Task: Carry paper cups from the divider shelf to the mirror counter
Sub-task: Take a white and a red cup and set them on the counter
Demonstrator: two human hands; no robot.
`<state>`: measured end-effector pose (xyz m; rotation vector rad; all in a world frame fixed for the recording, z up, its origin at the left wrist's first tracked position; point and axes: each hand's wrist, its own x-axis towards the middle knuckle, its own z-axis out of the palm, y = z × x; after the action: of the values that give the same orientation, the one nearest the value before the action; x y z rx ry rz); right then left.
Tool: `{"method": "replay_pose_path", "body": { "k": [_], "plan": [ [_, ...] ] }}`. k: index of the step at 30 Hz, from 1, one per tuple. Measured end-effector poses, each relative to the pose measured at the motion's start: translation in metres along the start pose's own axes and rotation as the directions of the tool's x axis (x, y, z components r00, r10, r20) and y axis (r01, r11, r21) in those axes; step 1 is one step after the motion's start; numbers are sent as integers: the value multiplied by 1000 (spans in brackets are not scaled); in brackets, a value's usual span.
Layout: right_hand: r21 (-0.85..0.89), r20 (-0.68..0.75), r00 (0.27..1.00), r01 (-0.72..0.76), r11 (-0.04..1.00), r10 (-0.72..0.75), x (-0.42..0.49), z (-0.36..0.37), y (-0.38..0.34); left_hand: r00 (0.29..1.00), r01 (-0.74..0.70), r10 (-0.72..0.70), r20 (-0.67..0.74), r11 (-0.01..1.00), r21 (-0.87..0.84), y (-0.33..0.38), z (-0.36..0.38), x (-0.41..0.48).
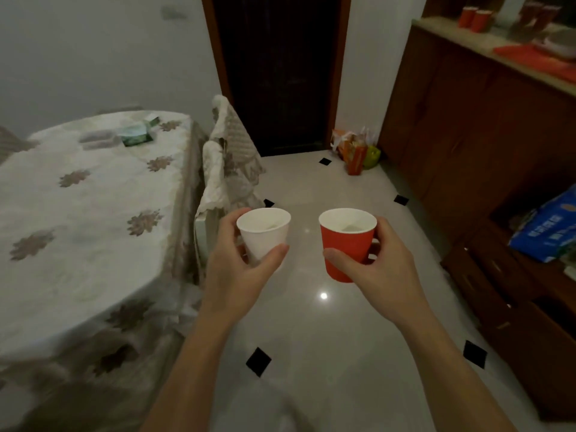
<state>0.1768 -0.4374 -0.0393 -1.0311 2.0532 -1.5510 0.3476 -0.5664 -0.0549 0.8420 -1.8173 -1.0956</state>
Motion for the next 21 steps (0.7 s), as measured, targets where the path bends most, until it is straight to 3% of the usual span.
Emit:
{"method": "replay_pose_path", "body": {
  "k": [12,21],
  "plan": [
    [-36,-109,990,-91,995,87,179,7,44,990,-27,26,140,1000,4,-58,80,190],
    [-7,-128,986,-110,994,108,361,-35,83,990,-40,36,135,999,26,-73,188,342]
  ]
}}
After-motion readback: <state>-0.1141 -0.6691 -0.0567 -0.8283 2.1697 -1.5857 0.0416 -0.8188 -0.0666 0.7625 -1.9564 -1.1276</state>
